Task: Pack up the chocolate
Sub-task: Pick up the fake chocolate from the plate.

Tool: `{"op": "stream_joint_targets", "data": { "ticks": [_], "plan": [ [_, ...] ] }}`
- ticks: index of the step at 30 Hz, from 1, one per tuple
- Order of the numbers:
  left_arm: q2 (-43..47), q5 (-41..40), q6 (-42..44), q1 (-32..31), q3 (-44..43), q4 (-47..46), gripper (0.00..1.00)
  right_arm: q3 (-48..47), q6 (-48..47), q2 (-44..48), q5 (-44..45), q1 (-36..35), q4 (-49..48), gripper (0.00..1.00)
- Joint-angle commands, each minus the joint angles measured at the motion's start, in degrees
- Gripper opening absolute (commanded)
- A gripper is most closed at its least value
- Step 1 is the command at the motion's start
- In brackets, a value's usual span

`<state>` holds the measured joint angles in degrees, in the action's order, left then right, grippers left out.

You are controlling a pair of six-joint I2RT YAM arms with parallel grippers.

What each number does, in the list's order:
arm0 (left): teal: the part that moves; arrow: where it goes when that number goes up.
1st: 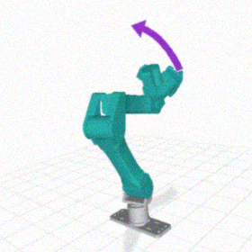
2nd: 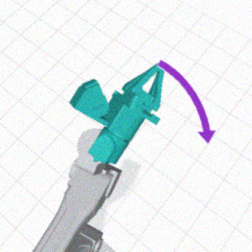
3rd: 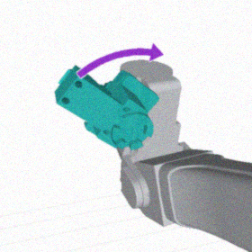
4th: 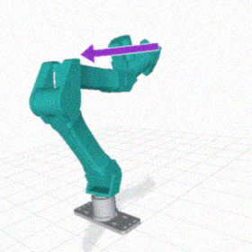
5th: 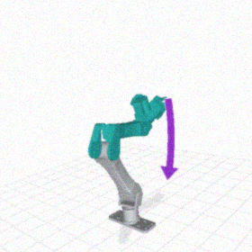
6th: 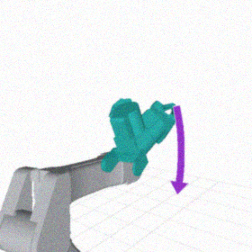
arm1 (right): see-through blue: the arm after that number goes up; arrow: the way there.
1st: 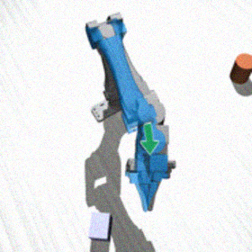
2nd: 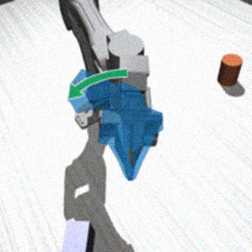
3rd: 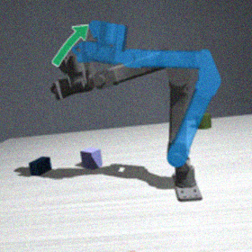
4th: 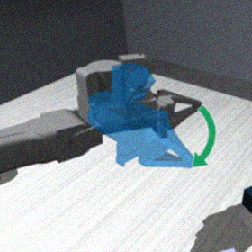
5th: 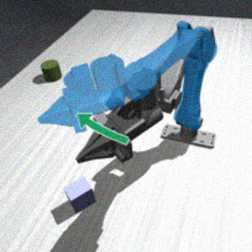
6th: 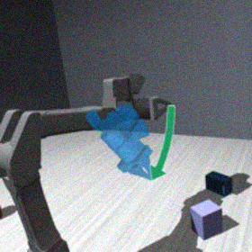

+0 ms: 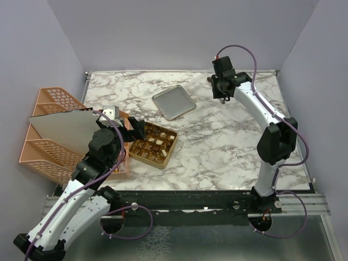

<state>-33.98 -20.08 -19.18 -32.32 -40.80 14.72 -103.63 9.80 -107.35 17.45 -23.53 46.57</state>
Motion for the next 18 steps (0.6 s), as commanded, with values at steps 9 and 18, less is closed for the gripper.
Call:
{"op": "stream_joint_targets", "data": {
  "ticks": [9,18],
  "plan": [
    [1.2,-2.4,2.2,0.1,1.1,-0.5,0.99,-9.2,-5.4,-12.9,-4.4,7.8,-3.3,0.35],
    [1.6,-3.1,2.7,0.1,1.4,-0.9,0.99,-15.6,-6.1,-18.4,-6.1,10.0,-3.1,0.36]
  ]
}}
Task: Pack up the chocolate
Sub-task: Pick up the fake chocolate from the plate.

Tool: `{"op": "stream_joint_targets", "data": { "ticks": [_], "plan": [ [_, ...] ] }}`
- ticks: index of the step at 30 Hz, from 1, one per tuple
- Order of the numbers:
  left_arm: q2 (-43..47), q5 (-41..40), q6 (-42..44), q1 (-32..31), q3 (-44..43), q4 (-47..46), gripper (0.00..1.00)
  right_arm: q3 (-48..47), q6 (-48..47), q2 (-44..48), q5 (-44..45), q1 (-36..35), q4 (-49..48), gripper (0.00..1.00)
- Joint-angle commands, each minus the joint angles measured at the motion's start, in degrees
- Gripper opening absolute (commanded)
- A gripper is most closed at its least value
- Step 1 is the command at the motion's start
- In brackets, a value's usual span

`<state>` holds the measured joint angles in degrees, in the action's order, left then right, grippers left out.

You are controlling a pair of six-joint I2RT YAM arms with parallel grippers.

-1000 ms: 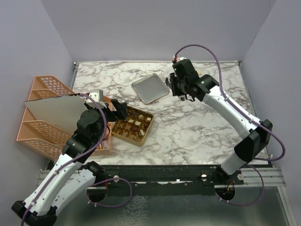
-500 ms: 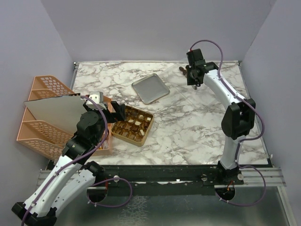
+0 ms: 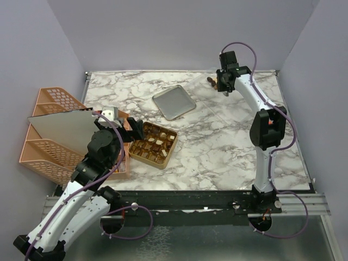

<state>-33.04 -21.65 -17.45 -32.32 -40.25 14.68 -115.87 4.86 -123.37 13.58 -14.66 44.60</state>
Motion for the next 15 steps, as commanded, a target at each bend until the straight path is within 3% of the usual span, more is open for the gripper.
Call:
{"op": "stream_joint_targets", "data": {
  "ticks": [1,15],
  "plan": [
    [0.5,-1.6,1.1,0.1,0.8,-0.9,0.99,-3.9,-1.2,-2.8,-2.5,1.2,-1.1,0.36],
    [0.2,-2.5,1.5,0.1,1.0,-1.2,0.99,-6.6,-2.8,-6.2,-5.0,1.7,-1.2,0.38]
  ]
}}
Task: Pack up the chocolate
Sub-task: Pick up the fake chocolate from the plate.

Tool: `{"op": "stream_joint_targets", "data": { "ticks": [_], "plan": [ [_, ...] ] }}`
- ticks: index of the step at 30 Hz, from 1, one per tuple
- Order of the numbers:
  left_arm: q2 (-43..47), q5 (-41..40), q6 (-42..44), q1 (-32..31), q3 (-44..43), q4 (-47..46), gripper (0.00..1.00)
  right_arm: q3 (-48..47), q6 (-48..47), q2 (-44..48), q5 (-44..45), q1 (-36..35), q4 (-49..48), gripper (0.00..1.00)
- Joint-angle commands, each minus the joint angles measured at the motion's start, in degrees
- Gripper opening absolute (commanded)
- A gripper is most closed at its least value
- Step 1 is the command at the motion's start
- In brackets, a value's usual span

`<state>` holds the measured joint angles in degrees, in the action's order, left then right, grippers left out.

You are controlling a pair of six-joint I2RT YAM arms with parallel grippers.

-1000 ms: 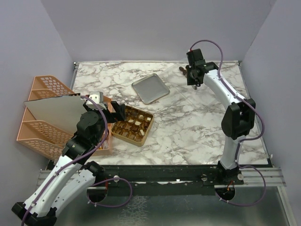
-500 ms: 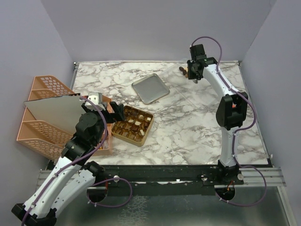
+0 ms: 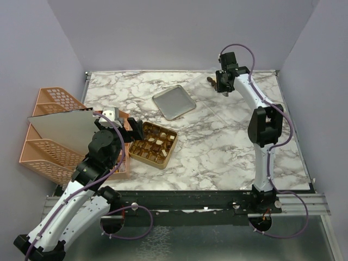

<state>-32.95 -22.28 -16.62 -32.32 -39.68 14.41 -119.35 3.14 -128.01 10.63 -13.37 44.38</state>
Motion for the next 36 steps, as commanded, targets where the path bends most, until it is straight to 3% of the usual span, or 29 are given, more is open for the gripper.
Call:
{"op": "stream_joint_targets", "data": {
  "ticks": [1,36],
  "plan": [
    [0.0,-1.8,0.8,0.1,0.5,-1.0,0.99,-3.5,-1.2,-2.0,-2.1,0.4,-0.9,0.38],
    [0.5,-2.6,1.0,0.1,0.6,-1.1,0.99,-8.3,-2.6,-7.6,-1.7,0.5,1.4,0.4]
  ]
}}
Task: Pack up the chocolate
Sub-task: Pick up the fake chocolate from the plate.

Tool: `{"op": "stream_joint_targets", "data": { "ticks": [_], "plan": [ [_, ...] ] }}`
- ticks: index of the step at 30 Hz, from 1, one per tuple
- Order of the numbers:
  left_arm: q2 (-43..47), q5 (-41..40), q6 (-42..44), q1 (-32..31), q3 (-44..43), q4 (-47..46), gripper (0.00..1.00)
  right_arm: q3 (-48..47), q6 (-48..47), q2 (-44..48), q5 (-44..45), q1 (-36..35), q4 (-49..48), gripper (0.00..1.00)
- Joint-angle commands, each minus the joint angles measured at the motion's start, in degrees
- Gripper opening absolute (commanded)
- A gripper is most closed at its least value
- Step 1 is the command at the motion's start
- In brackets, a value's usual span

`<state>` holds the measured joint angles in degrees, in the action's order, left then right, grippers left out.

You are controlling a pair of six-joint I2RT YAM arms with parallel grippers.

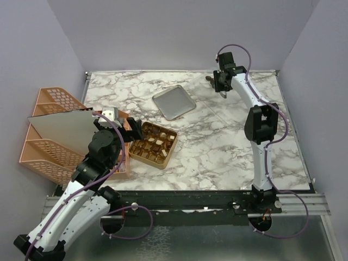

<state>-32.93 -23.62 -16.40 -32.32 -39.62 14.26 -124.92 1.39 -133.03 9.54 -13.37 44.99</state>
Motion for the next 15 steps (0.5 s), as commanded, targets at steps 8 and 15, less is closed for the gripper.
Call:
{"op": "stream_joint_targets", "data": {
  "ticks": [8,15],
  "plan": [
    [0.6,-1.4,0.8,0.1,0.6,-0.9,0.99,-3.6,-0.9,-3.1,-0.4,0.4,2.0,0.38],
    [0.8,-1.6,0.8,0.1,0.6,-1.0,0.99,1.3,-0.4,1.3,0.0,0.4,1.2,0.35]
  ]
}}
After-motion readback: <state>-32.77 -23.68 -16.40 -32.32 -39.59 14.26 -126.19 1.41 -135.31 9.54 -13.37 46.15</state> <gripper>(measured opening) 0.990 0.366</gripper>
